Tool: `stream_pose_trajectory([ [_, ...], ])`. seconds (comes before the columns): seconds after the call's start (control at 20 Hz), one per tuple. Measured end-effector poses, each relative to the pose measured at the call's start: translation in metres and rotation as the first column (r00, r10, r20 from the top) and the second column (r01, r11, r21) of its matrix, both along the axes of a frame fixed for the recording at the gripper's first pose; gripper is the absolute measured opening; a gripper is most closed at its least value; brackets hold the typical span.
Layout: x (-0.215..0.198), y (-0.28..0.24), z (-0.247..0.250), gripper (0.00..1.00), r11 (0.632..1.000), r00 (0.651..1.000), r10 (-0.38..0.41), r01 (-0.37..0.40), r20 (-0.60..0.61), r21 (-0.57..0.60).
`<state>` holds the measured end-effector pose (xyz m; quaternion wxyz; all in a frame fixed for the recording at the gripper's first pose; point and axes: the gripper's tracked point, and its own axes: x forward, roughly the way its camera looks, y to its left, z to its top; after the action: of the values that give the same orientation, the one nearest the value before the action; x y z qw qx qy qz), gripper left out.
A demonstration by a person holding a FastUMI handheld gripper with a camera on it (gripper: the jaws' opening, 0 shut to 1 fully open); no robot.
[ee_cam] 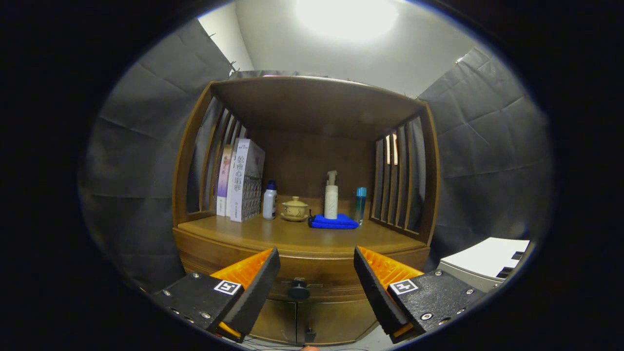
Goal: Pull open the drawer, take out the items inside it, and place them on the countertop above the cabinet.
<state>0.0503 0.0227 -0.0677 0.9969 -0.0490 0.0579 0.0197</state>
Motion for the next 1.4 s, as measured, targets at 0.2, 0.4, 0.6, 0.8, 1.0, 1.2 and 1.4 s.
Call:
stream_pose_trajectory([
  [0.2,0.02,0.002,-0.04,0.95,0.999,0.996,-0.029,0.032,-0.079,0.04],
  [0.4,0.03,0.015,-0.08,0.95,0.995,0.987,-0.007,0.023,-0.163,0.094],
  [0.6,0.041,0.029,-0.107,0.95,0.998,0.978,0.007,0.006,-0.21,0.061],
  [0.8,0.051,0.035,-0.122,0.91,0.998,0.967,0.01,0.004,-0.254,0.055],
  [1.0,0.058,0.024,-0.131,0.68,0.999,0.953,-0.017,0.027,-0.303,0.031],
  [1.2,0.057,0.022,-0.13,0.46,0.997,0.952,-0.004,0.026,-0.305,0.068],
  [1.4,0.056,0.022,-0.13,0.42,0.999,0.95,-0.01,0.023,-0.311,0.037],
])
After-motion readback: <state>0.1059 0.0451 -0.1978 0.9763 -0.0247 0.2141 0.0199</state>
